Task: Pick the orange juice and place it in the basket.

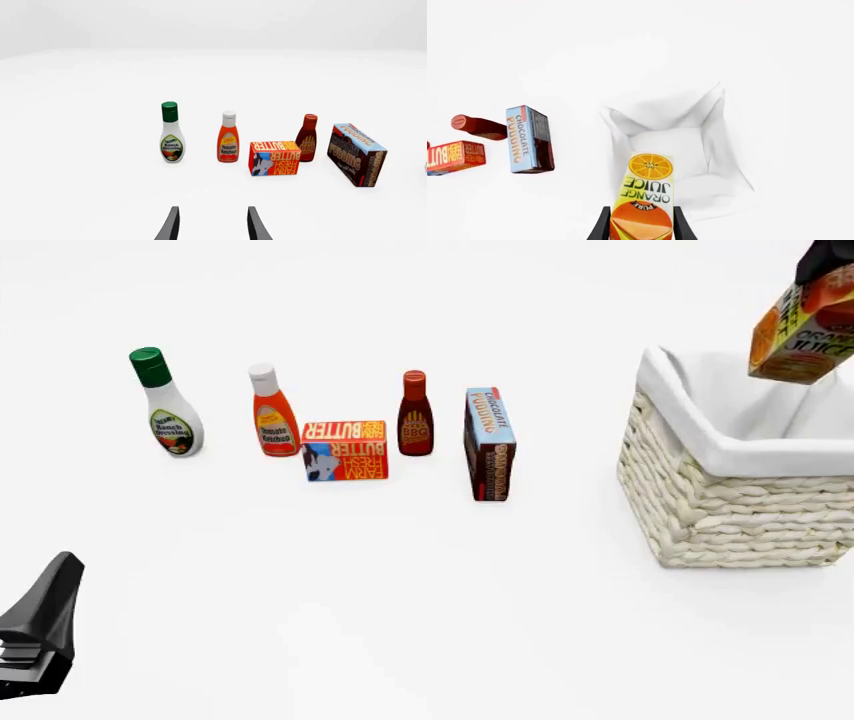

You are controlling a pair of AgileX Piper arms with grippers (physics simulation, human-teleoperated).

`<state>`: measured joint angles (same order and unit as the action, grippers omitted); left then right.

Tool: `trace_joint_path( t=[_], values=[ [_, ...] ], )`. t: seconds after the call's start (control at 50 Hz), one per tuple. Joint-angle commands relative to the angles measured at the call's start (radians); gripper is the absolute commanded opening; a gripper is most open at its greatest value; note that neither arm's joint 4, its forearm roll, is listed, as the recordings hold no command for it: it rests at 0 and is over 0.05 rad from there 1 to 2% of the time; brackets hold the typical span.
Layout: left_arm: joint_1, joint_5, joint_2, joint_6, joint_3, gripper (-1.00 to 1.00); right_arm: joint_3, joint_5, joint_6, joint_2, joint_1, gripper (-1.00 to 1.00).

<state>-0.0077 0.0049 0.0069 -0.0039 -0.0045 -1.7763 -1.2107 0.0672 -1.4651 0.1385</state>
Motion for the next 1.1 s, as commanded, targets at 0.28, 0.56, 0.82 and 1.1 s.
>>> trace_joint_path(
  t=[0.28, 0.56, 0.82, 1.1],
  values=[
    [0.002, 0.002, -0.005, 0.001, 0.001, 1.00, 0.003, -0.009, 0.047, -0.011, 0.041, -1.00],
    [0.002, 0.002, -0.005, 0.001, 0.001, 1.00, 0.014, -0.009, 0.066, -0.038, 0.045, -1.00],
    [0.002, 0.002, -0.005, 0.001, 0.001, 1.00, 0.010, -0.009, 0.063, -0.064, 0.053, -1.00],
    [0.002, 0.002, -0.005, 0.001, 0.001, 1.00, -0.007, -0.009, 0.081, -0.084, 0.054, -1.00]
  ],
)
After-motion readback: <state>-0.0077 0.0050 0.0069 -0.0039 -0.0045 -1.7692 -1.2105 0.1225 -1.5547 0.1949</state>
